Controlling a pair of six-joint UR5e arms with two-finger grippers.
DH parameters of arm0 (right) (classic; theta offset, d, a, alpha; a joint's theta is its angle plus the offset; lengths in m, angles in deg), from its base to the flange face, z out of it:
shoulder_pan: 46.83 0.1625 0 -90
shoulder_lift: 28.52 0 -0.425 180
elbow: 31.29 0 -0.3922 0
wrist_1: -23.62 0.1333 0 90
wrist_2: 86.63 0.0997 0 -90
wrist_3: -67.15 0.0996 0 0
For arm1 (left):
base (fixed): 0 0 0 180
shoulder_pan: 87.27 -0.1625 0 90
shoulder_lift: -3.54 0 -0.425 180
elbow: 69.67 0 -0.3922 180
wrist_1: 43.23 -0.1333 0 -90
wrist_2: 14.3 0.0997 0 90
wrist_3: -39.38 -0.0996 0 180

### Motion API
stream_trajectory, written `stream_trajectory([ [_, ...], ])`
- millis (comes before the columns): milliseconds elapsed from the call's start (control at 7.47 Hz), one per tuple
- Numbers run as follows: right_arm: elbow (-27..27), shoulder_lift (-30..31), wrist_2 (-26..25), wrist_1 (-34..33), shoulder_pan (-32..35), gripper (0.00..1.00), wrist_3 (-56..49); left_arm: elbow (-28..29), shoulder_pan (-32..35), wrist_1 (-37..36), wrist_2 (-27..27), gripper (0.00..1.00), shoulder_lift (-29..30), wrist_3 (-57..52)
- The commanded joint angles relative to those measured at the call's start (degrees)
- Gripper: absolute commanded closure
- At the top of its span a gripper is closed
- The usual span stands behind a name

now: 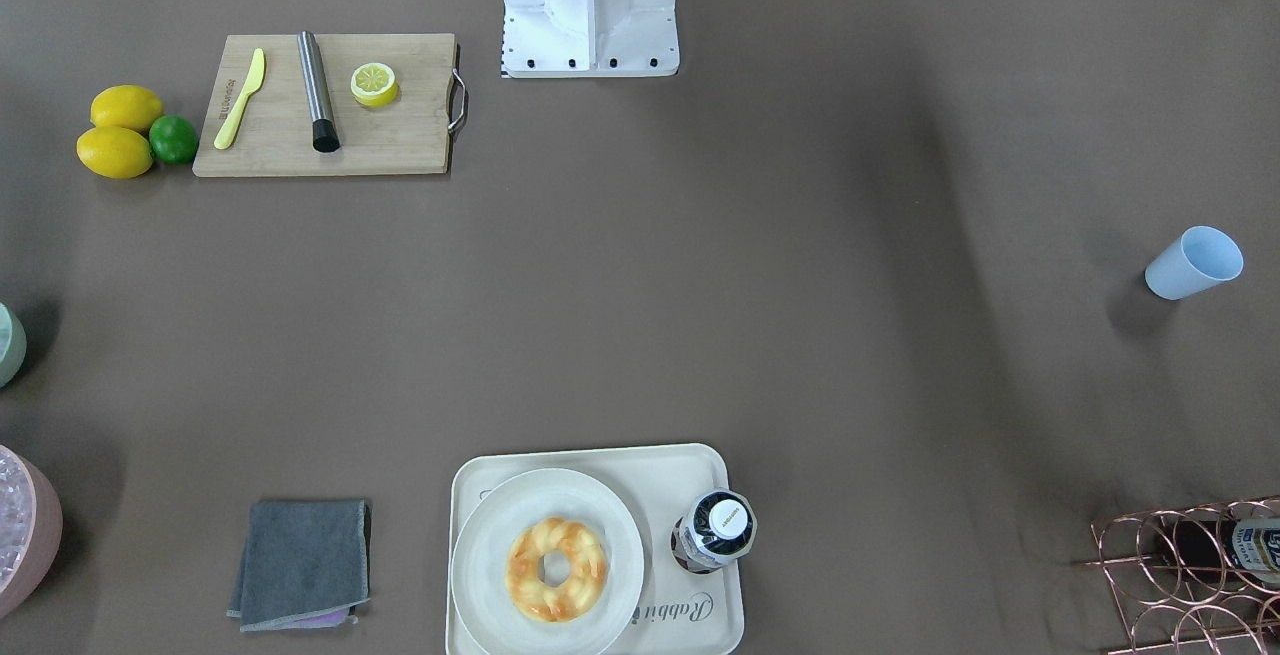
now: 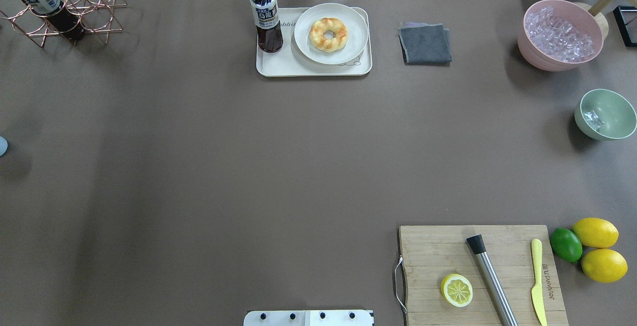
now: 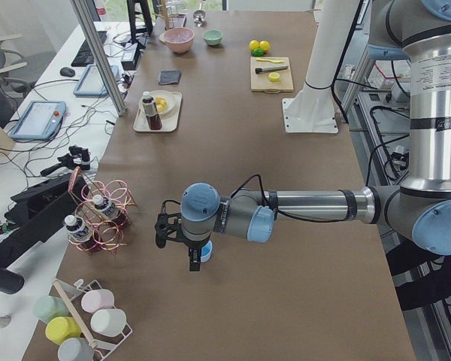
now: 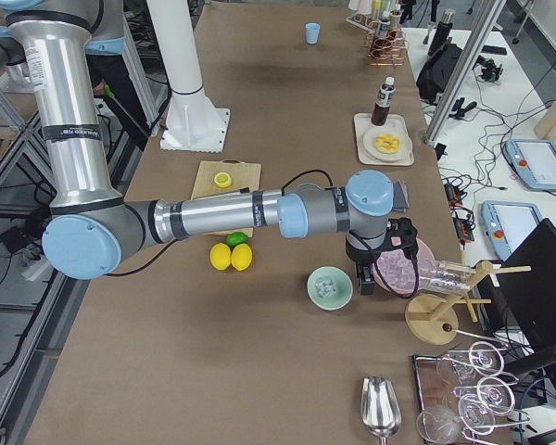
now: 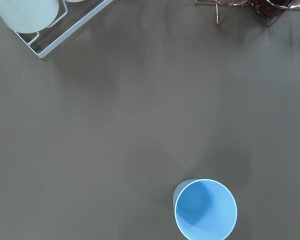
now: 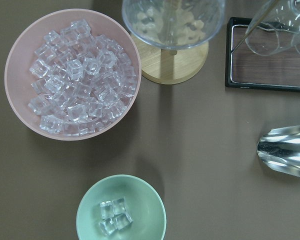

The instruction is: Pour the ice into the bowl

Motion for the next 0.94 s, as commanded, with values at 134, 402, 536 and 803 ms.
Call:
stream_trajectory([
  [134, 4.5, 4.9, 0.4, -1.7, 3.4, 0.05, -0.6, -0.3, 0.0, 0.0, -0.2, 0.03, -0.4, 0.0],
  [402, 4.1, 5.4, 0.5, -1.7, 3.9, 0.05, -0.7, -0.3, 0.0, 0.0, -0.1, 0.03, -0.3, 0.1],
  [536, 2.8, 5.1, 0.4, -1.7, 3.7, 0.05, -0.6, -0.2, 0.0, 0.0, -0.1, 0.03, -0.3, 0.1],
  [803, 1.1, 4.7, 0.3, -0.8, 2.8, 0.05, -0.6, 0.0, 0.0, 0.0, -0.1, 0.03, -0.2, 0.1],
])
